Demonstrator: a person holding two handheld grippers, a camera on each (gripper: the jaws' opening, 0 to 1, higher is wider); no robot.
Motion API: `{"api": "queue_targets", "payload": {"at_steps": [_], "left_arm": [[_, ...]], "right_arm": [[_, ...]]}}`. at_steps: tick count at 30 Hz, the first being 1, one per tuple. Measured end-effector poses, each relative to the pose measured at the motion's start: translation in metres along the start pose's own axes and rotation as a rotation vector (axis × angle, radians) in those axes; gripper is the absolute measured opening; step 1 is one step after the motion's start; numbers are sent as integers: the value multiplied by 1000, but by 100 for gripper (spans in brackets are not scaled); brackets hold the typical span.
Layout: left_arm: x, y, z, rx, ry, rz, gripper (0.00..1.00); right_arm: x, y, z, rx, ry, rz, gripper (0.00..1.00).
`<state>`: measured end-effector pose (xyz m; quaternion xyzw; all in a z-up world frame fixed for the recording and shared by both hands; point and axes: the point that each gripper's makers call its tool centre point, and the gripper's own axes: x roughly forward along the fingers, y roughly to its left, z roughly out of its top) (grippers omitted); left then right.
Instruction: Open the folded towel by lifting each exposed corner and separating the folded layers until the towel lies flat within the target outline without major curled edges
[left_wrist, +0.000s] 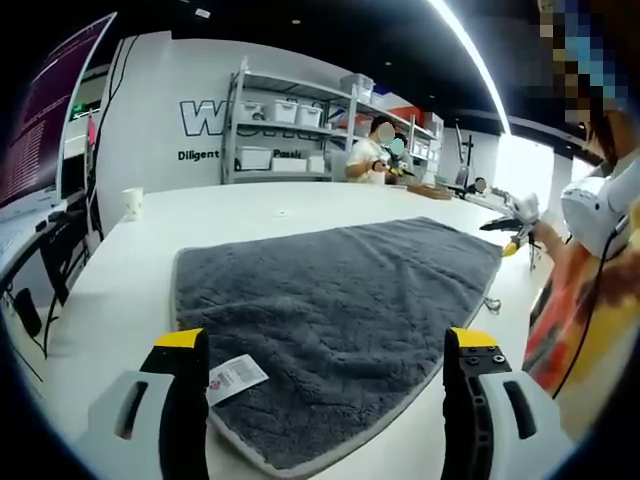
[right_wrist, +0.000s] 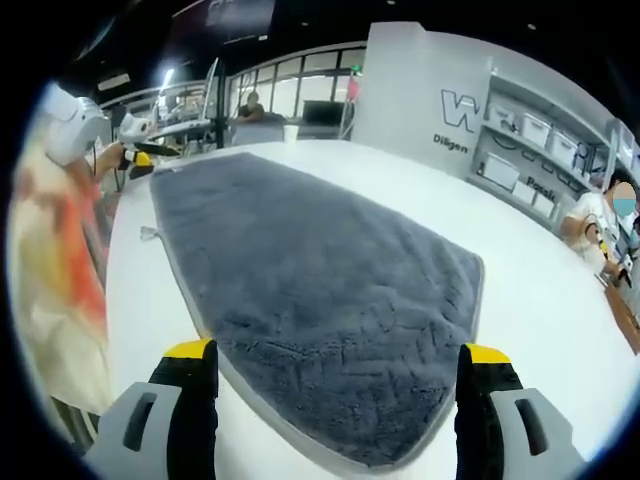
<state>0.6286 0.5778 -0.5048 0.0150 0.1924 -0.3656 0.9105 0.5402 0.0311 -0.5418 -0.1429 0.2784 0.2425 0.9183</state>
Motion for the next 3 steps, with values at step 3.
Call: {"api": "queue_targets", "payload": {"at_steps": [3], "left_arm": [[0,0,0,-1,-2,-1,96]], "right_arm": [[0,1,-1,0,3,0,99]]}}
